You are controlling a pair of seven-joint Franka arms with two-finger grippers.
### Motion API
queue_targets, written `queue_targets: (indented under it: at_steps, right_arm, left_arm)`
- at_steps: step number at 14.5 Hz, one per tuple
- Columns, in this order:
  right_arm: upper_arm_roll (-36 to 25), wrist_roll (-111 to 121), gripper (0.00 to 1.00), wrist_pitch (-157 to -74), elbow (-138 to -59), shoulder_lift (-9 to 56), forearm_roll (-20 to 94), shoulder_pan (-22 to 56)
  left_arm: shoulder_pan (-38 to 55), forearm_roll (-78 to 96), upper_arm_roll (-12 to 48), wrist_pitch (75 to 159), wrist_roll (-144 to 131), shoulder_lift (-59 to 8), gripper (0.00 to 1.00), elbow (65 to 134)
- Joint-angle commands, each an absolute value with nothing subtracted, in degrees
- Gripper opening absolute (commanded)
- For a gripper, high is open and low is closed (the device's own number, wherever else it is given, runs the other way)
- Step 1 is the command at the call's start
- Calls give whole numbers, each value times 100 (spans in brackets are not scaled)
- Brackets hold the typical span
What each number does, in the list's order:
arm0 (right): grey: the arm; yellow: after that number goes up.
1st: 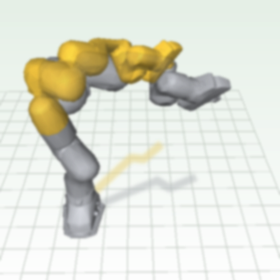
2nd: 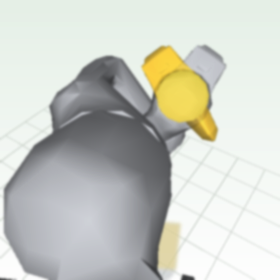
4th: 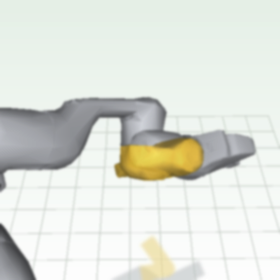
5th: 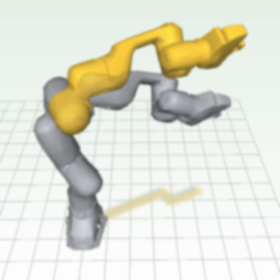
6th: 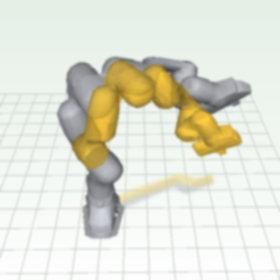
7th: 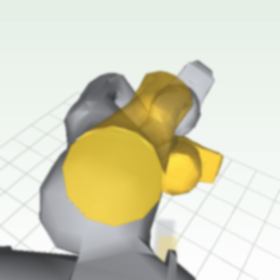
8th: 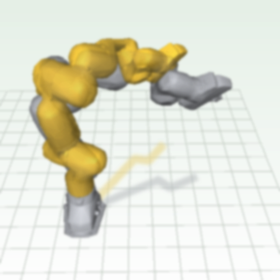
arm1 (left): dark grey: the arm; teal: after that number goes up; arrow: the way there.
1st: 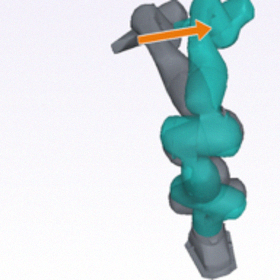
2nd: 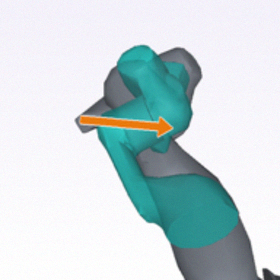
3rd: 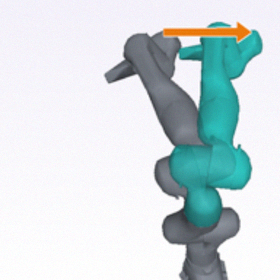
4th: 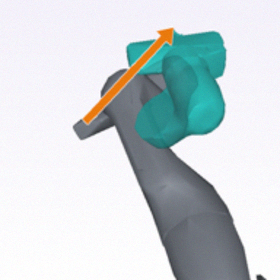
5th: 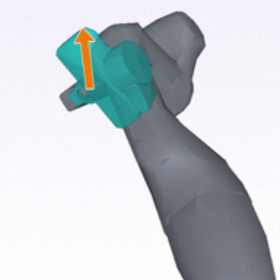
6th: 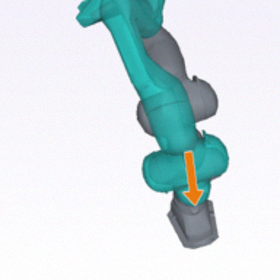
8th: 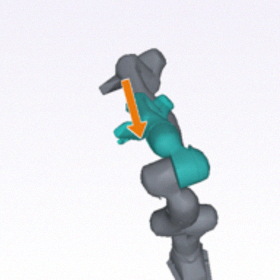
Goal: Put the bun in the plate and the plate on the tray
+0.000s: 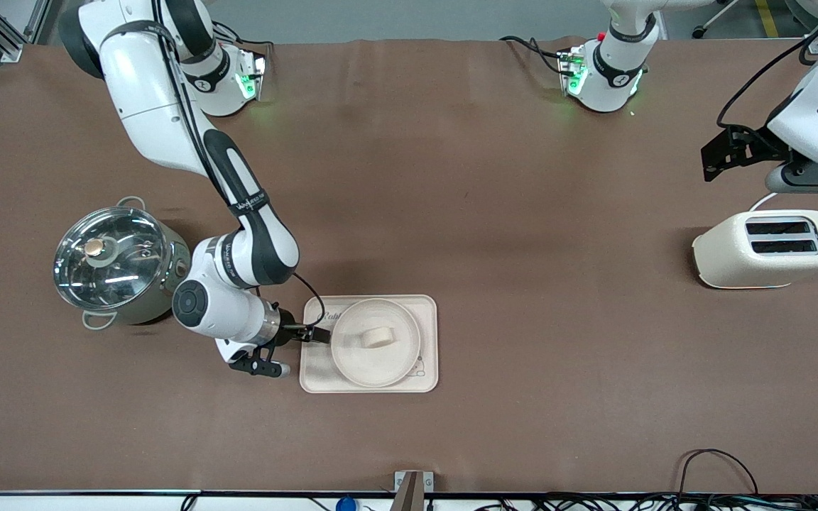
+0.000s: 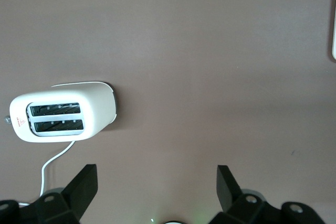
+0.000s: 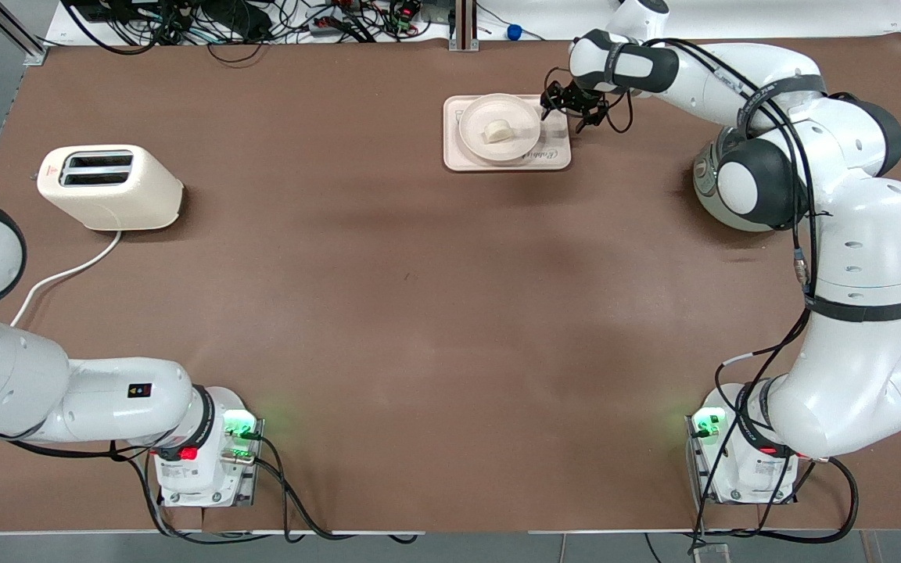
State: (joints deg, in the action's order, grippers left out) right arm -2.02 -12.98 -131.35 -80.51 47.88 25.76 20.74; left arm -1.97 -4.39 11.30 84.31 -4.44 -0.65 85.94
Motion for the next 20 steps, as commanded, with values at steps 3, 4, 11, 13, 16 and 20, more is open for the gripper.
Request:
queue_targets:
  at_steps: [3,4,11,13,16,20]
  right_arm:
    - [-167,-1301,100,-12938,-8183,4386,2470,2021]
    - [-202,-1318,100,-12929,-8191,4334,2461,2004]
    - [-712,-1371,100,-10858,-8710,2377,1172,1987]
    - [-712,-1345,100,-10356,-8640,1848,706,1943]
    - [-712,-1301,100,-9671,-8684,1171,325,1907]
    - [-712,-1161,100,-9009,-8701,652,141,1539]
  left_arm:
    - [-255,-343,1116,8341,-325,-18,100,8499]
    - [-255,-343,1116,8332,-325,-18,100,8499]
    - [-272,-334,1099,8297,-316,88,100,8499]
    - [-316,-334,1099,8209,-299,175,100,8508]
    - [-334,-334,1090,8200,-281,255,100,8517]
    - [-343,-133,1046,8366,-237,237,100,8595]
